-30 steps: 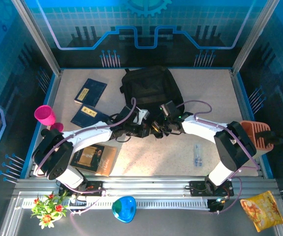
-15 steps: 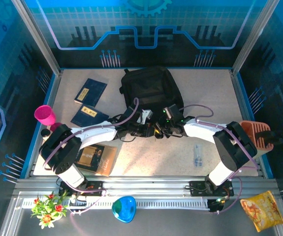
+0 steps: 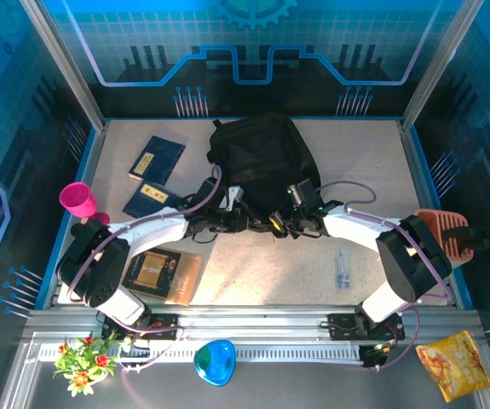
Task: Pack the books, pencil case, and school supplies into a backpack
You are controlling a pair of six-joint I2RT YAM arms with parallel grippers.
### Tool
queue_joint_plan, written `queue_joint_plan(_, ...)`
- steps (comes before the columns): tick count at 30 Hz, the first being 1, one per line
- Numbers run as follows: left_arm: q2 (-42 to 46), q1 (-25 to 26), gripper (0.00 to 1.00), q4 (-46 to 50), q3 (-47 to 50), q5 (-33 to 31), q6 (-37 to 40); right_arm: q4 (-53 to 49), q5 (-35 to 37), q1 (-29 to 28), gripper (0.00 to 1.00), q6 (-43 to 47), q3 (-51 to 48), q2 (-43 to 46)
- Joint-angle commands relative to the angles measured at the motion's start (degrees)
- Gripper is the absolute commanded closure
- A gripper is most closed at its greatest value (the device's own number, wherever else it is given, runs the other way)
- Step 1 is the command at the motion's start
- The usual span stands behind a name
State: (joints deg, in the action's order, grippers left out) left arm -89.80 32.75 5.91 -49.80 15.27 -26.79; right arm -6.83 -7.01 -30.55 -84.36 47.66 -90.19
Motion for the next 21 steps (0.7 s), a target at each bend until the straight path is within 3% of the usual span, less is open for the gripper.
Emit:
queue_joint_plan(1,-1.74,-1.48,1.00,4.97,-1.69,-4.14,2.51,-5.61,4.24,0.99,0.93,1.47,0.01,1.46)
queue_joint_plan(9,-3.89,-3.76,1.00,6.73,-3.17,-8.15,3.06,-7.41,5.96,1.16,0.94,2.47,0.51,2.80)
queue_joint_plan(16,-2.36,-4.68,1.00,7.18,-3.54,-6.89,4.72,-8.17,6.72,1.45,0.94,3.88,1.06,3.53)
queue_joint_plan(21,-0.94,-3.44,1.00,2.50,-3.38,5.28,4.79,-7.76,5.35,2.09,0.92,8.24,2.42,2.61)
